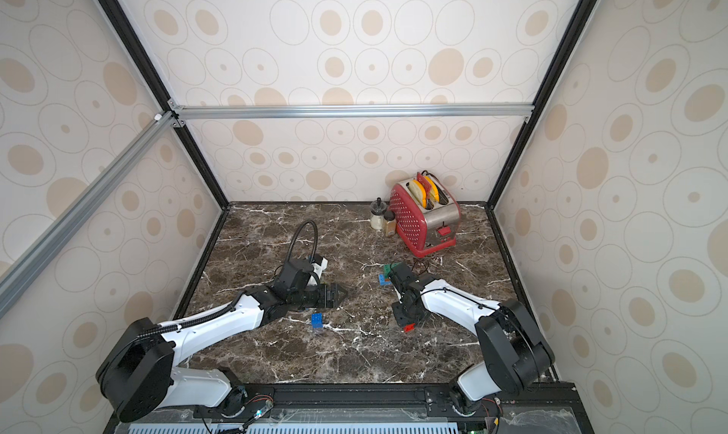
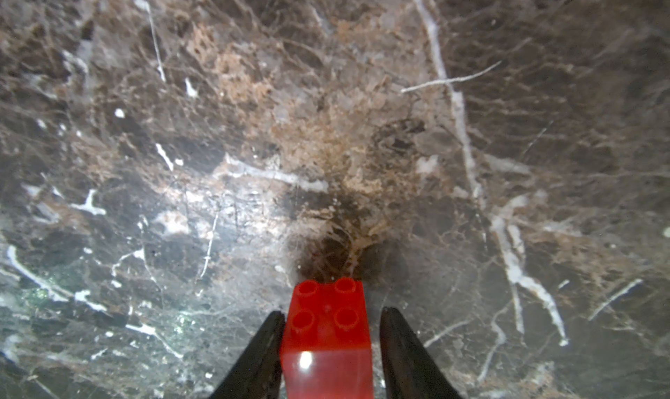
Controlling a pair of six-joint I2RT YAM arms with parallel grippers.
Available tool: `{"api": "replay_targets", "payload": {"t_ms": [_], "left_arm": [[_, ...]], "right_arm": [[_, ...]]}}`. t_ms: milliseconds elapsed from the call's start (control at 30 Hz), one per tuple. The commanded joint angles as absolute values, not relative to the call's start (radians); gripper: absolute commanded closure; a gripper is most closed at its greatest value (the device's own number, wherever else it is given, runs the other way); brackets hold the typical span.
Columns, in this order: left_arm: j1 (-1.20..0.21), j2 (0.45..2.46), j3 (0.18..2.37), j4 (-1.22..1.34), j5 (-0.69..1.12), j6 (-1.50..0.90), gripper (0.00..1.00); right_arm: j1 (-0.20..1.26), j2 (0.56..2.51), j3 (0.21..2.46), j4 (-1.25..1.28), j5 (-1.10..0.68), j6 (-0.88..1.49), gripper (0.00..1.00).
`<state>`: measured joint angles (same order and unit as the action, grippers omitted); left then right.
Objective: Assemble the letter f with lego
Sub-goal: Pick up the lego brick from the center of the board.
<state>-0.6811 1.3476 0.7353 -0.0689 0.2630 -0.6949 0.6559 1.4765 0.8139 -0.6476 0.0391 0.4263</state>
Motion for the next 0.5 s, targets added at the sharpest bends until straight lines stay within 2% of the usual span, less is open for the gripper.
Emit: {"api": "replay_targets", "payload": {"t_ms": [0, 167, 333, 467], "left_arm": [[-0.686, 1.322, 0.736, -0.074, 0.244, -0.687, 0.13], [-0.686, 1.325, 0.740, -0.082, 0.236, -0.686, 0.13], [-0.686, 1.315, 0.738, -0.090, 0.217, -0.694, 0.13], [-0.683, 1.280, 0.734, -0.113, 0.176, -0.704, 0.13]], "right_arm": [[0.655, 1.484, 0.816, -0.660, 0.055, 0.426, 0.59], [0.657, 1.453, 0.822, -0.644, 0.049, 0.438, 0.66], [0.671, 1.395, 0.828, -0.569, 0.059, 0.460, 0.65], [0.726, 1.351, 0.849, -0.476, 0.150, 0.469, 0.64]]}}
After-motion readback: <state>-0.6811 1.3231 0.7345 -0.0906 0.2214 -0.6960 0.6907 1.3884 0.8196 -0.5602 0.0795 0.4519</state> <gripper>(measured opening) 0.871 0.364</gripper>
